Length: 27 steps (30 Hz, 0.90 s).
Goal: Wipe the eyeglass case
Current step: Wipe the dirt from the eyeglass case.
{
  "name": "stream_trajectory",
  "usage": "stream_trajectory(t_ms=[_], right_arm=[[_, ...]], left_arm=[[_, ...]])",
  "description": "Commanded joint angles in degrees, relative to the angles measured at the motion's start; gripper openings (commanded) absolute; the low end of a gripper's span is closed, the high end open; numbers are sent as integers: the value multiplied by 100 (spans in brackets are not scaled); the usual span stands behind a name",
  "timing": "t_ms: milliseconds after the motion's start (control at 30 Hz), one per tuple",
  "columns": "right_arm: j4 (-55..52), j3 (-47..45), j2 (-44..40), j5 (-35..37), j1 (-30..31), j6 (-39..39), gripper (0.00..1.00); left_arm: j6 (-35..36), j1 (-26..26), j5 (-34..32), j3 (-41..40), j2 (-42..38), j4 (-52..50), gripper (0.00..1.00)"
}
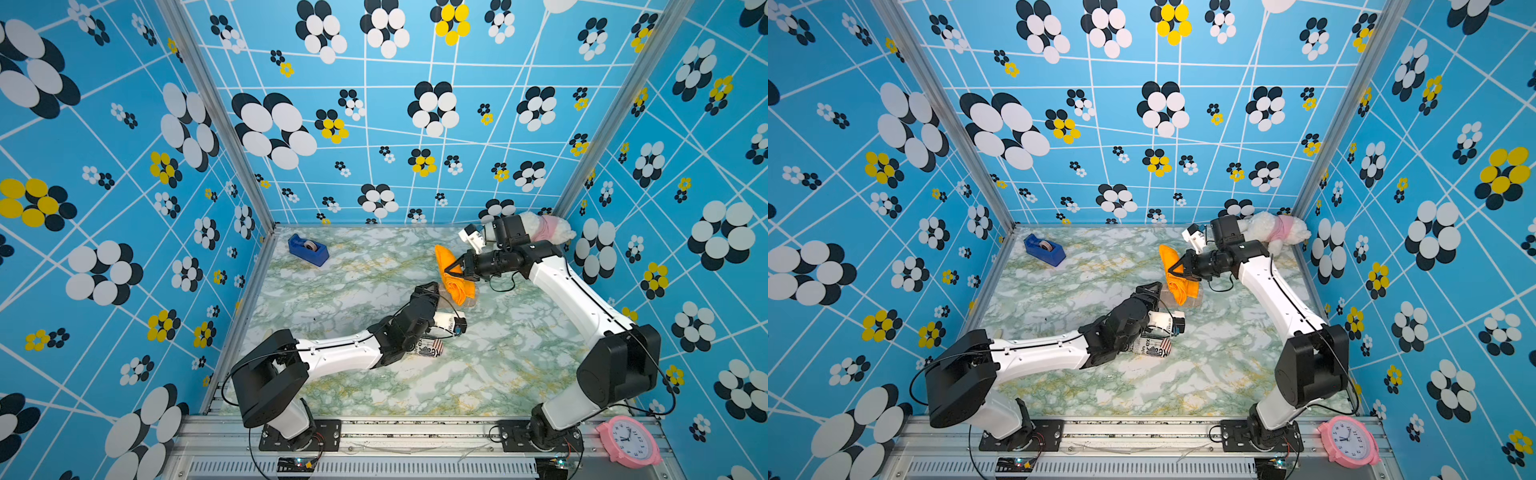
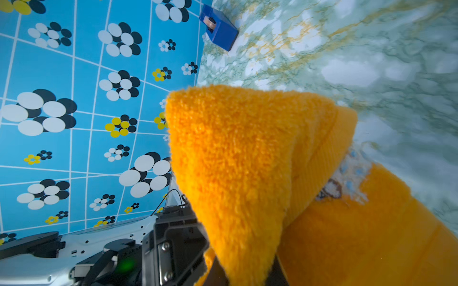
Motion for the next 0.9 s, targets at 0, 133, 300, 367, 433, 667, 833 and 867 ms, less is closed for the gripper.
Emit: stream_trajectory(t_ms=[0, 133, 300, 367, 433, 667, 833, 867], right_arm=[[-672, 24, 246, -424, 83, -220, 0], [-899, -219, 238, -383, -83, -528, 0], [-447, -933, -294, -598, -983, -266, 0], [-356, -1138, -545, -479, -1259, -201, 0], [-350, -1360, -734, -334, -1369, -215, 0], [72, -2217, -1183, -134, -1426, -87, 0], [393, -2182, -1755, 177, -1420, -37, 0], [531, -2190, -1913, 174, -1420, 19, 0]], left_arm=[[401, 28, -222, 125, 93, 1959, 26], [362, 114, -193, 54, 181, 2142, 25], [-71, 355, -191, -18, -2, 1836, 25], [-320, 434, -193, -5, -136, 1484, 25], [-724, 516, -159, -11, -364, 949, 25], [-1562, 688, 122, -113, -984, -221, 26], [-3045, 947, 982, 240, -1327, -1999, 24], [-3424, 1035, 1310, 356, -1387, -2435, 24]])
